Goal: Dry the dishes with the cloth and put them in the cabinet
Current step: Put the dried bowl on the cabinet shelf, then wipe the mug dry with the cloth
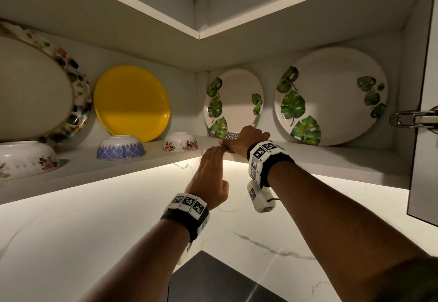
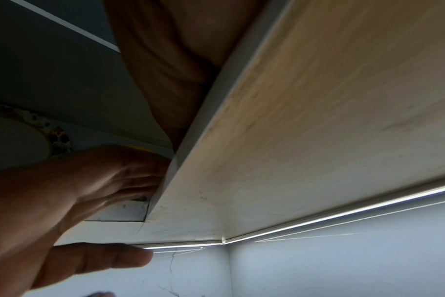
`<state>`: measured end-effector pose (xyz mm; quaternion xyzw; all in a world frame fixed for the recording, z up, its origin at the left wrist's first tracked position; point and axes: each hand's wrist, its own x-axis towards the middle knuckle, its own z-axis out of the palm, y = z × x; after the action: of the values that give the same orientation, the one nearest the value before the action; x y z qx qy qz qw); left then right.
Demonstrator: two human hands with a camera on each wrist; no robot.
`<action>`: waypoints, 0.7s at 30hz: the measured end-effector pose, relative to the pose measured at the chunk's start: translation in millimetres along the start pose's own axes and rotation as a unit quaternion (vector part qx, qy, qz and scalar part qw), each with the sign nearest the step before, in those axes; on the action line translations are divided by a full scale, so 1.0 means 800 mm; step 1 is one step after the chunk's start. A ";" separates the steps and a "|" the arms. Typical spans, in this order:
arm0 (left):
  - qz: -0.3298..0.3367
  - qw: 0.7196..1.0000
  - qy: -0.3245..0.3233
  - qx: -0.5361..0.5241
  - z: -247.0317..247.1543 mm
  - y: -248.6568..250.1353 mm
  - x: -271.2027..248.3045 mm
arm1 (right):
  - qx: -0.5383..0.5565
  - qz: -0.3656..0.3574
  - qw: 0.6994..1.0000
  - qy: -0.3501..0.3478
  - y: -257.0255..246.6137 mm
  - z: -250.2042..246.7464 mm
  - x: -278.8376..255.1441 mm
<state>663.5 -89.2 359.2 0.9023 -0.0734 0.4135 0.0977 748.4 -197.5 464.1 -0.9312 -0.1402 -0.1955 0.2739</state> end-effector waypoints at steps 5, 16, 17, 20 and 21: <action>0.032 0.999 -0.025 0.004 -0.026 -0.026 -0.015 | 0.042 -0.013 0.998 0.036 0.005 -0.008 -0.014; 0.049 0.994 -0.078 -0.057 0.006 -0.029 -0.240 | 0.114 -0.420 0.882 0.182 0.058 0.076 -0.222; 0.029 0.993 -0.093 -0.068 0.015 -0.026 -0.266 | 0.134 -0.412 0.888 0.153 0.078 0.109 -0.262; -0.020 0.982 -0.164 -0.093 0.055 -0.024 -0.337 | 0.144 -0.324 0.935 -0.002 0.144 0.206 -0.379; -0.031 0.977 -0.186 -0.101 0.070 -0.023 -0.359 | 0.142 -0.280 0.947 -0.066 0.166 0.234 -0.415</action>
<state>522.4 -69.8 103.0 0.9508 -0.1038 0.2253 0.1855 557.5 -250.7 112.7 -0.8167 -0.4390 -0.1807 0.3280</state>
